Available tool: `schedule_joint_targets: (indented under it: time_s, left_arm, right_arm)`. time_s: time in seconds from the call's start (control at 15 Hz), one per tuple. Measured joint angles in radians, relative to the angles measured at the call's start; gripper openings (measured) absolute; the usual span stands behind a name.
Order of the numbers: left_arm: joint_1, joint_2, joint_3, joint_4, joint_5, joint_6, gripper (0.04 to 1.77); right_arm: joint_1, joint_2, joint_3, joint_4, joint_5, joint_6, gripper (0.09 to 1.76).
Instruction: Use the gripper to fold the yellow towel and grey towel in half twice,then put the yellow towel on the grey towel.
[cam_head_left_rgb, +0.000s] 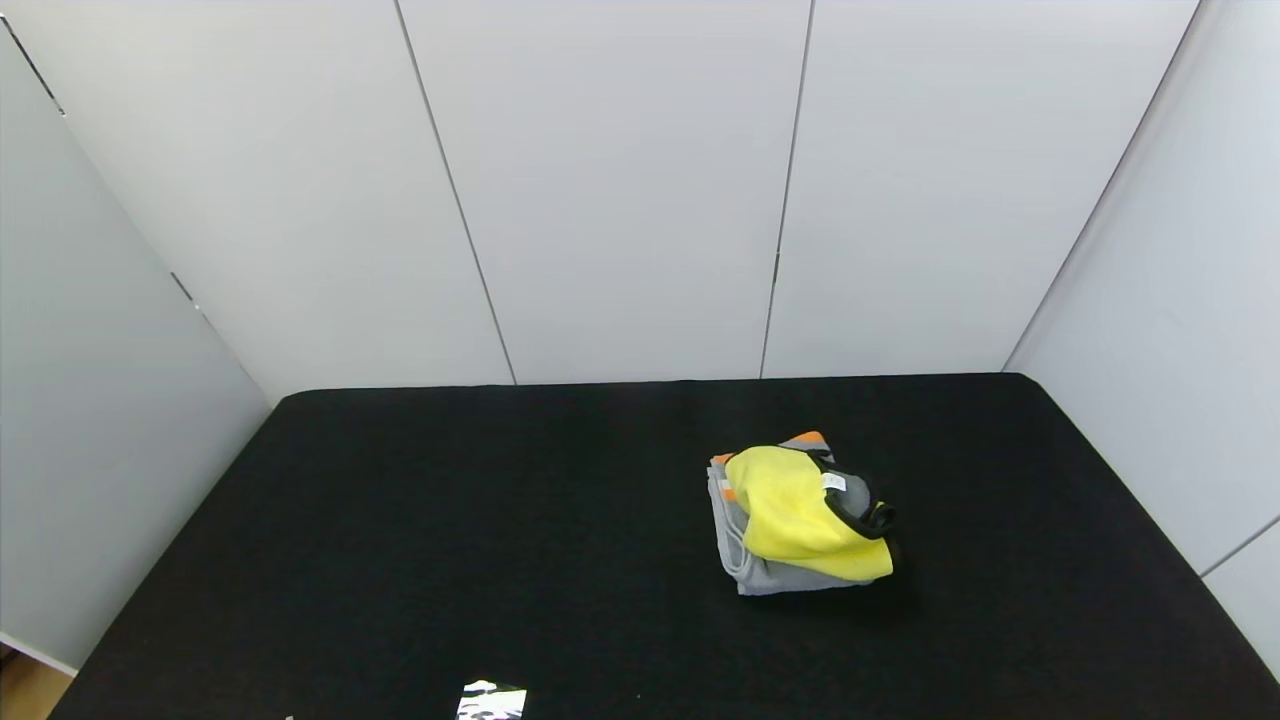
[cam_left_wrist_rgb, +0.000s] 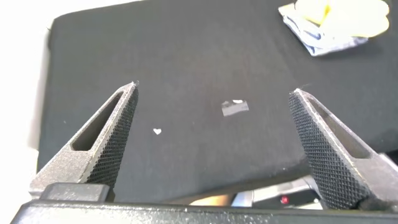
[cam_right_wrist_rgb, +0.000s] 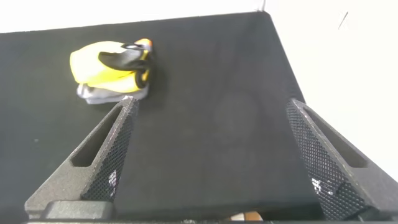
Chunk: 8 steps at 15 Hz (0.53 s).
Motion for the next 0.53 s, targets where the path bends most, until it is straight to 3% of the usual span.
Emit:
schedule_joint_targets:
  time_s: [0.2,0.53]
  left_arm:
    - [0.000,-0.004,-0.027,0.000,0.084,0.001,1.72]
    - [0.061,-0.001,-0.084,0.018,0.073,0.010,1.72]
  right_arm:
    - [0.010,-0.060,0.038,-0.004,0.004,-0.001,1.71]
    - [0.009,-0.112,0.094,-0.001,0.004,-0.001,1.71]
